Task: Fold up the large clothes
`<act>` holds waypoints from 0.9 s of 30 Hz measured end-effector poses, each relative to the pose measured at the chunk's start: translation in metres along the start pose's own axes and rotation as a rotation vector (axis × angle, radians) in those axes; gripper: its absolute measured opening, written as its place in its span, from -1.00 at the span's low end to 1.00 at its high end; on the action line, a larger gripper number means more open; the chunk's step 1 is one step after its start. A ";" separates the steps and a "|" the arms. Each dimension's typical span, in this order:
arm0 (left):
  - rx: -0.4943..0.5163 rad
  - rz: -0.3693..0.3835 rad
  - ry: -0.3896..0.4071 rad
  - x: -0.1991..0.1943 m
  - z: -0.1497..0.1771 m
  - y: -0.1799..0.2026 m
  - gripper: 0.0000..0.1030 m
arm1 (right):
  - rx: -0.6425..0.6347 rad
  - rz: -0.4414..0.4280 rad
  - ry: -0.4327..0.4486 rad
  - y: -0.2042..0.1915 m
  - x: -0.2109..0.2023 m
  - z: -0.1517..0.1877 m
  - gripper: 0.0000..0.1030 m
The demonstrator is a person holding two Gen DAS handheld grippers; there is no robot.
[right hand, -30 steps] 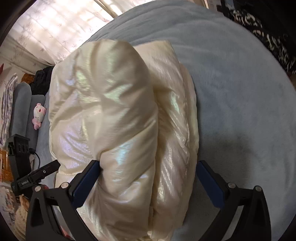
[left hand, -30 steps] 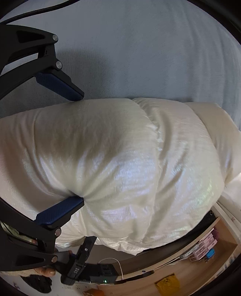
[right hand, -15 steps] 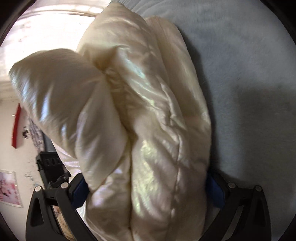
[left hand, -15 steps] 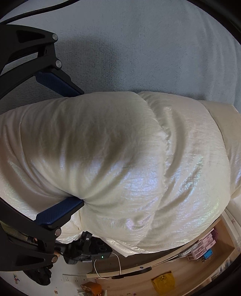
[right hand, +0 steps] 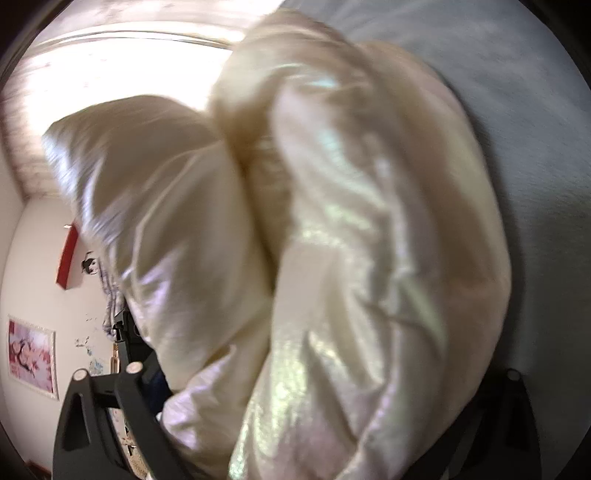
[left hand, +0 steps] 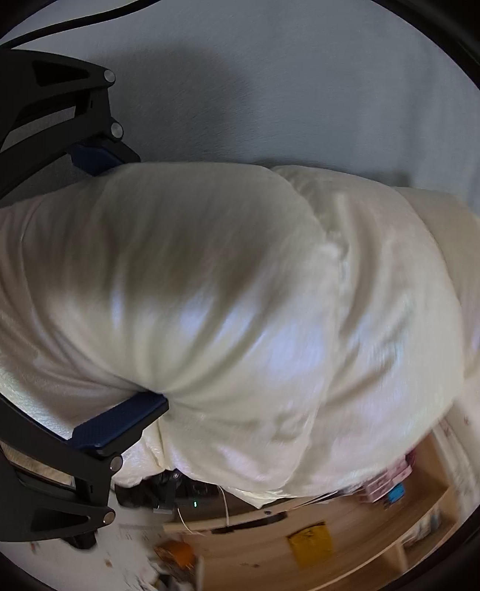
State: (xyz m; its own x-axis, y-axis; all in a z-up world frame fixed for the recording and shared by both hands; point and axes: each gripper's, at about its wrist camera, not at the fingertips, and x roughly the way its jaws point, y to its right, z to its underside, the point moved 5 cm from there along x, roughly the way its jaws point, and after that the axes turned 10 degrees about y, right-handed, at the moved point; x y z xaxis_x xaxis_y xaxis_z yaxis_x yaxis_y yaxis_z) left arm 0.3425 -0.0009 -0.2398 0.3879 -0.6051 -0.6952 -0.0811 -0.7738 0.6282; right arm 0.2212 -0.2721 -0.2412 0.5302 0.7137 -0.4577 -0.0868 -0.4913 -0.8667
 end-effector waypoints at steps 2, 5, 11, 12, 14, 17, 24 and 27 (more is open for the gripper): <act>0.034 -0.014 0.040 -0.011 -0.006 0.002 0.88 | -0.033 -0.022 0.006 -0.015 -0.002 0.005 0.69; 0.042 -0.003 0.081 -0.031 -0.013 0.000 0.82 | -0.078 -0.065 0.024 -0.041 -0.005 0.009 0.55; 0.031 -0.010 0.158 -0.092 -0.035 -0.026 0.82 | -0.159 -0.125 0.020 -0.105 0.019 0.022 0.53; 0.032 -0.017 0.174 -0.107 -0.039 -0.032 0.82 | -0.169 -0.132 0.014 -0.112 0.025 0.020 0.53; 0.031 -0.030 0.204 -0.138 -0.044 -0.046 0.82 | -0.191 -0.161 0.001 -0.138 0.043 0.023 0.53; 0.026 -0.059 0.254 -0.182 -0.062 -0.076 0.82 | -0.218 -0.198 -0.013 -0.173 0.080 0.024 0.53; 0.037 -0.135 0.337 -0.268 -0.136 -0.167 0.82 | -0.255 -0.275 -0.043 -0.252 0.193 0.020 0.52; 0.048 -0.161 0.355 -0.287 -0.172 -0.212 0.82 | -0.246 -0.286 -0.042 -0.272 0.244 0.013 0.52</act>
State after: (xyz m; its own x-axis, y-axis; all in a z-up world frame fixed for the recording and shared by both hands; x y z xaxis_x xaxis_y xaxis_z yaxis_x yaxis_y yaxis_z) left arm 0.4063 0.3691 -0.1127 0.6922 -0.3795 -0.6139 -0.0333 -0.8665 0.4981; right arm 0.3635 0.0423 -0.1194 0.4681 0.8569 -0.2159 0.2675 -0.3703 -0.8896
